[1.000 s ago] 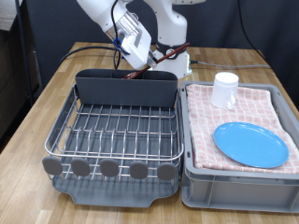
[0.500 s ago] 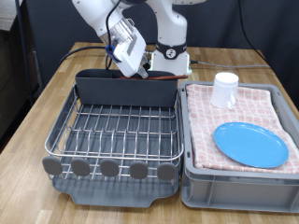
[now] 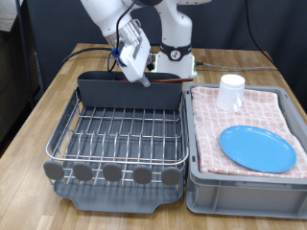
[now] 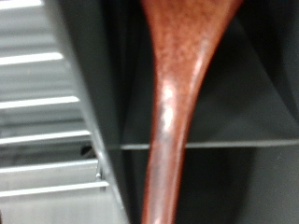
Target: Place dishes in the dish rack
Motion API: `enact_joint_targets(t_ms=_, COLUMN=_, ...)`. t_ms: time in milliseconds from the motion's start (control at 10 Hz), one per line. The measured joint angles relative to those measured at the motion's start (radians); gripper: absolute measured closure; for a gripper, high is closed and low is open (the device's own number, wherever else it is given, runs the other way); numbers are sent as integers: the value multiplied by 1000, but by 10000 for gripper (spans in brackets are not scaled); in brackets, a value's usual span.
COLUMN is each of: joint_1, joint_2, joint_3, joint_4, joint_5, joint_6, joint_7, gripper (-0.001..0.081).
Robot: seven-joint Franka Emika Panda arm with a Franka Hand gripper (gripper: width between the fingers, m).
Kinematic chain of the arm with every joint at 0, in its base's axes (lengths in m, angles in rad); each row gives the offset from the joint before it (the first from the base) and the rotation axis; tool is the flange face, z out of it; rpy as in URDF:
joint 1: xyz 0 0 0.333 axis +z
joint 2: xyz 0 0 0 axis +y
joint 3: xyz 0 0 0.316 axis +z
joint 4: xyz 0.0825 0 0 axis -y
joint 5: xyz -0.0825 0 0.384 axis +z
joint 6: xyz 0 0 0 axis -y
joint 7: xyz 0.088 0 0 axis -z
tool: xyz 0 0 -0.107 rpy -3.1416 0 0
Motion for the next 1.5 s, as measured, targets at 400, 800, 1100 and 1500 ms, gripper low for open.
enact_joint_targets(t_ms=400, joint_1=-14, joint_2=-82, joint_3=167, joint_4=-2, joint_5=-236, joint_6=57, joint_7=350, gripper=4)
enact_joint_targets(t_ms=800, joint_1=-15, joint_2=-164, joint_3=244, joint_4=13, joint_5=-292, joint_6=0, joint_7=452, gripper=4)
enact_joint_targets(t_ms=1100, joint_1=-14, joint_2=-202, joint_3=295, joint_4=57, joint_5=-323, joint_6=-80, joint_7=508, gripper=4)
enact_joint_targets(t_ms=1500, joint_1=41, joint_2=-199, joint_3=322, joint_4=151, joint_5=-317, joint_6=-217, joint_7=388, gripper=4)
